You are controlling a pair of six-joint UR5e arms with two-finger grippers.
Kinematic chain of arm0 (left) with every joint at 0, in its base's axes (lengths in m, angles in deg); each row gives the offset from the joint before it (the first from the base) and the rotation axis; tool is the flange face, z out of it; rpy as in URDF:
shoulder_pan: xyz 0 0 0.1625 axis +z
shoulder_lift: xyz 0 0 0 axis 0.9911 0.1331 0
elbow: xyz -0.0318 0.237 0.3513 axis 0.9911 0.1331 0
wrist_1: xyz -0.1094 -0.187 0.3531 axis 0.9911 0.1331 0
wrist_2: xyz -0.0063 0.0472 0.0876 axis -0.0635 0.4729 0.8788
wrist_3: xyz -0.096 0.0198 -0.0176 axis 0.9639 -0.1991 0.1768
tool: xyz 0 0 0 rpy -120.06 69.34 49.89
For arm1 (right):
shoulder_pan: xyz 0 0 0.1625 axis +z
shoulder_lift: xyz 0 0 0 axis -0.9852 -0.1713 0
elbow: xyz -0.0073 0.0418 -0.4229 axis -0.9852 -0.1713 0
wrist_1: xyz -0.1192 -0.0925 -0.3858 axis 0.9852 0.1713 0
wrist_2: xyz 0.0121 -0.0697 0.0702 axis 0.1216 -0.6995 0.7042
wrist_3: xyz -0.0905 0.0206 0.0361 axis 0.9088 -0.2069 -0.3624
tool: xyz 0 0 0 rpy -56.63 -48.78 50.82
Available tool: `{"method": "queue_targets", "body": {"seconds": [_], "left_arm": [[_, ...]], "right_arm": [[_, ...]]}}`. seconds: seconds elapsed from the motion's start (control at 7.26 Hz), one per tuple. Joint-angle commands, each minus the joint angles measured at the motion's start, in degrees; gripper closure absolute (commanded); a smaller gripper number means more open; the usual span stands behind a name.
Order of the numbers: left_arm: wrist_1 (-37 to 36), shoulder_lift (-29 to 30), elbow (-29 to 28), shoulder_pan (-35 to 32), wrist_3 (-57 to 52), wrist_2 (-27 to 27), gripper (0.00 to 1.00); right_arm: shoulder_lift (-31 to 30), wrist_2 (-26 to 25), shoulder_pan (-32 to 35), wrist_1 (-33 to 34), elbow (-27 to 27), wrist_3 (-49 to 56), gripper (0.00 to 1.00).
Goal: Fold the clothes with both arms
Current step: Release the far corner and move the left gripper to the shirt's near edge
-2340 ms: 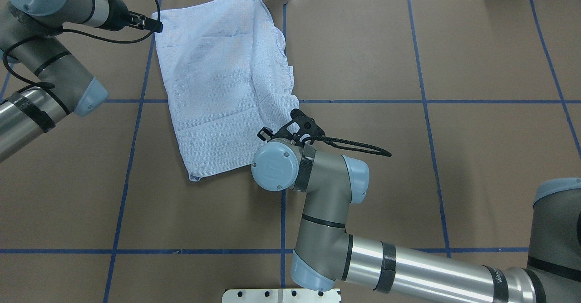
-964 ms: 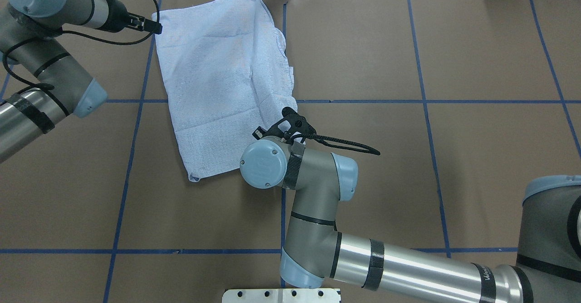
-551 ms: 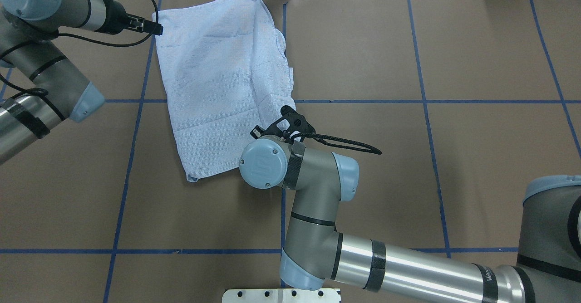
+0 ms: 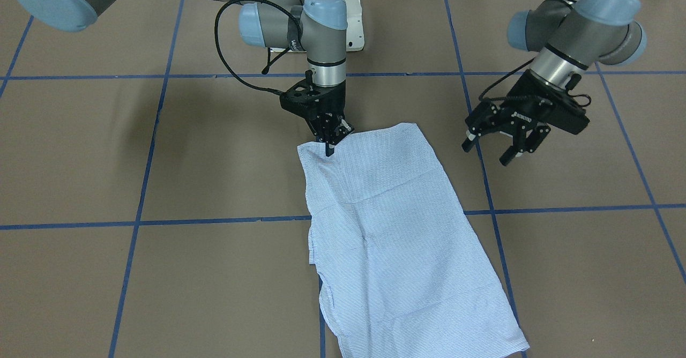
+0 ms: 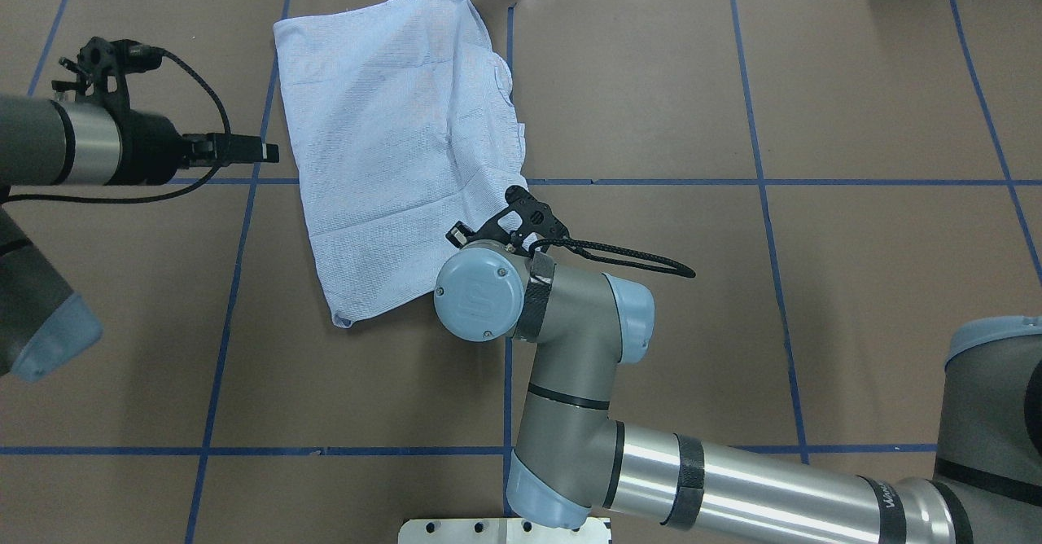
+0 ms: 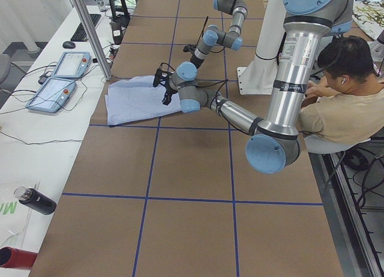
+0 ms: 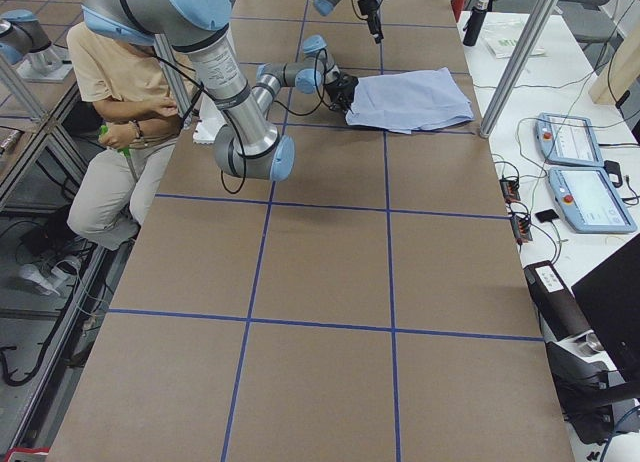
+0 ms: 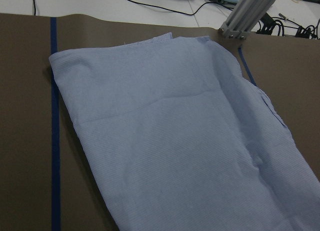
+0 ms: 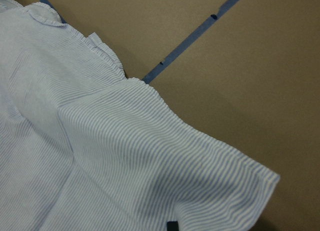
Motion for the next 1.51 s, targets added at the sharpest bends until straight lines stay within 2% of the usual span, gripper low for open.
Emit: {"method": "queue_targets", "body": {"seconds": [0.0, 0.14, 0.28, 0.41, 0.83, 1.1, 1.24, 1.38], "left_arm": [[-0.13, -4.28, 4.16, 12.72, 16.99, 12.69, 0.00], [-0.13, -3.93, 3.90, 18.18, 25.35, 17.99, 0.02], [-0.13, -3.32, 3.03, 21.98, 32.65, 21.44, 0.15], [-0.22, -2.09, 0.93, 24.02, 35.08, 23.73, 0.23], [-0.22, 2.91, -5.49, 25.09, 37.12, 24.64, 0.24], [-0.22, 3.98, -6.39, 25.18, 37.12, 24.64, 0.26], [-0.22, 3.98, -6.30, 25.18, 37.12, 24.72, 0.43], [-0.13, 3.98, -6.30, 25.18, 37.12, 24.64, 0.85]], "right_arm": [[-0.63, -0.86, 0.00, -0.16, 0.40, 0.10, 1.00], [-1.76, -0.96, 0.00, -0.16, 1.89, 0.10, 1.00], [-2.82, -1.22, 0.00, -0.07, 3.55, 0.10, 1.00], [-3.18, -1.39, 0.00, 0.02, 4.09, 0.18, 1.00], [-3.27, -1.48, 0.00, -0.07, 4.19, 0.10, 1.00], [-3.27, -1.48, 0.00, 0.02, 4.19, 0.10, 1.00], [-3.35, -1.48, 0.00, -0.07, 4.19, 0.10, 1.00], [-3.44, -1.48, 0.00, -0.07, 4.19, 0.18, 1.00]]}}
